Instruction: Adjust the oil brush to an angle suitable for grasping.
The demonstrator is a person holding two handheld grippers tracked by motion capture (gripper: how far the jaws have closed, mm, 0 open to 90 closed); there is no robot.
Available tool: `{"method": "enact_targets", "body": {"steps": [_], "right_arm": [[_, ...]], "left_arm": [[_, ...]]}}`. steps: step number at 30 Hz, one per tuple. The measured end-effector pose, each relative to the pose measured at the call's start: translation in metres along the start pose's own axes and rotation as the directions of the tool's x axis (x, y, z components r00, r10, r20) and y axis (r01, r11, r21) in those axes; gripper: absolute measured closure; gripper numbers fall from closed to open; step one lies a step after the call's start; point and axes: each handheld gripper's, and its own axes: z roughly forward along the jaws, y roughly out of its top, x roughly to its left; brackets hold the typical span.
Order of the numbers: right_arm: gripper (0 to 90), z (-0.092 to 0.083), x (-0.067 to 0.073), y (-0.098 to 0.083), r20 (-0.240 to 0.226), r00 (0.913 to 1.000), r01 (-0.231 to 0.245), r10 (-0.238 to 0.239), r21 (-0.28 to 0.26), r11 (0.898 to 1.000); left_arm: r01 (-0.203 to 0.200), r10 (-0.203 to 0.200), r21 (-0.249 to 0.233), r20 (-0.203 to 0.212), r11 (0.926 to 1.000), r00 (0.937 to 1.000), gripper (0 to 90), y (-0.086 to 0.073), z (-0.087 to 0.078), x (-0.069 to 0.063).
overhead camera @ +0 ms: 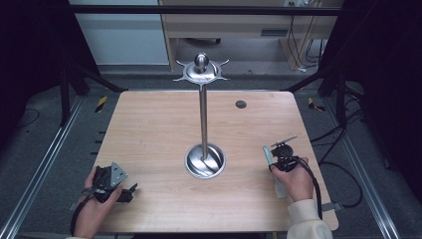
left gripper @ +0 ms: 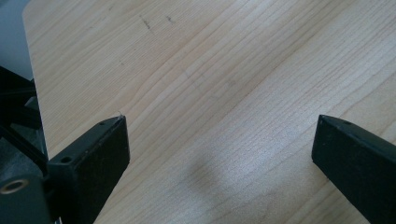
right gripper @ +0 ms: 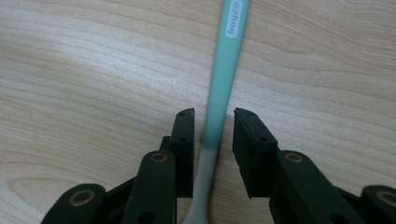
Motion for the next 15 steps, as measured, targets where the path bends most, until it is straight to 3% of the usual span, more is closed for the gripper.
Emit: {"method": "enact_targets", "body": {"steps": [15], "right_arm": [[76.4,0.0039,-0.0002,0.0003,-0.007,0.9999,-0.01,0.01,0.031,0.999]], "left_arm": [[-0.001,0.001,0.002,0.002,1.0,1.0,3.8,0.0002,0.0002,-0.0003]]}}
